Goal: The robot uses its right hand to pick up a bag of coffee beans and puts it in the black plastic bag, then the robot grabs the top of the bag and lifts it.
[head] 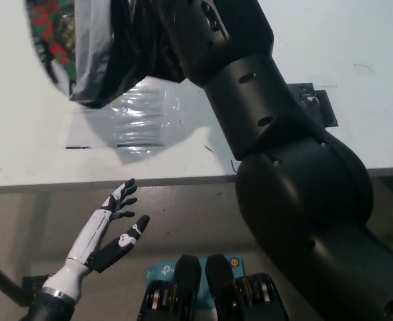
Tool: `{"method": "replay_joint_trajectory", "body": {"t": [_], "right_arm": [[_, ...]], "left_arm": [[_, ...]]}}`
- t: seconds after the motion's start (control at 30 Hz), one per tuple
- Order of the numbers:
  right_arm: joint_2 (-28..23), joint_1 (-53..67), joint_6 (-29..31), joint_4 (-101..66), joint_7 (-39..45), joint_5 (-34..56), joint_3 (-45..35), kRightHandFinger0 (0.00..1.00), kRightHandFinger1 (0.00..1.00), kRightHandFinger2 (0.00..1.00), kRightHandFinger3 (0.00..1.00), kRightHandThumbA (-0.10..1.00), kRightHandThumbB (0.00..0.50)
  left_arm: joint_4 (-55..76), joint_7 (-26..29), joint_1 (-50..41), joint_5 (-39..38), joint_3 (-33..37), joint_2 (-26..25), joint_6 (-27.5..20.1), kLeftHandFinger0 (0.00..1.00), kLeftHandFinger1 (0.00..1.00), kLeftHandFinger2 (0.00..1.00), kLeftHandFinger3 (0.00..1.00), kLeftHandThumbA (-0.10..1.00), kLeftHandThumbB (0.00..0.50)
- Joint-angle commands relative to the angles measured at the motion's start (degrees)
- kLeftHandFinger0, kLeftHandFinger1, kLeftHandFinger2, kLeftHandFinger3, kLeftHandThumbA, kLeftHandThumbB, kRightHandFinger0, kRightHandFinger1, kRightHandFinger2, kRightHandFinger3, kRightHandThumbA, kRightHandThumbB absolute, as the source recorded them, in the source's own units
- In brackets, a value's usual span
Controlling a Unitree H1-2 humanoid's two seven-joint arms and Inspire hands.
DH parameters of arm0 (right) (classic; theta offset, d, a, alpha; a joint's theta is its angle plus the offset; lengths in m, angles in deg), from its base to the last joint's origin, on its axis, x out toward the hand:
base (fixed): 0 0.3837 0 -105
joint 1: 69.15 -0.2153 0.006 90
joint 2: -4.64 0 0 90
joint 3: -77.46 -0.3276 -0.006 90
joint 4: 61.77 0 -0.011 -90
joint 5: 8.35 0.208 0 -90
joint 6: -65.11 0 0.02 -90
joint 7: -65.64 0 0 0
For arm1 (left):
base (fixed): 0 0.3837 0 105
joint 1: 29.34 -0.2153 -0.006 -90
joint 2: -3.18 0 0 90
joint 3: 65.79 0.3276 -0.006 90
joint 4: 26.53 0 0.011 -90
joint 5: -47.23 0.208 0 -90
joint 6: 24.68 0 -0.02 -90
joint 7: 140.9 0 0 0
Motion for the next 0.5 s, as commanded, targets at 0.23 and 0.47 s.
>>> {"method": "replay_joint_trajectory", "body": {"t": [0.23, 0.47], "right_arm": [[-1.8, 0.1, 2.7, 1.1, 2.1, 1.9, 0.2, 0.0, 0.22, 0.78, 1.0, -0.1, 0.137], [-2.5, 5.2, 5.3, 9.0, 2.4, 1.2, 0.3, 0.0, 0.25, 0.81, 0.82, -0.1, 0.125]], "left_arm": [[1.0, -0.8, 1.9, 0.3, 0.2, -0.6, -1.2, 0.8, 0.88, 1.0, 1.0, 0.71, 0.082], [2.3, -1.2, 2.0, 0.6, 0.6, -0.6, 0.8, 0.81, 0.89, 1.0, 1.0, 0.73, 0.102]]}}
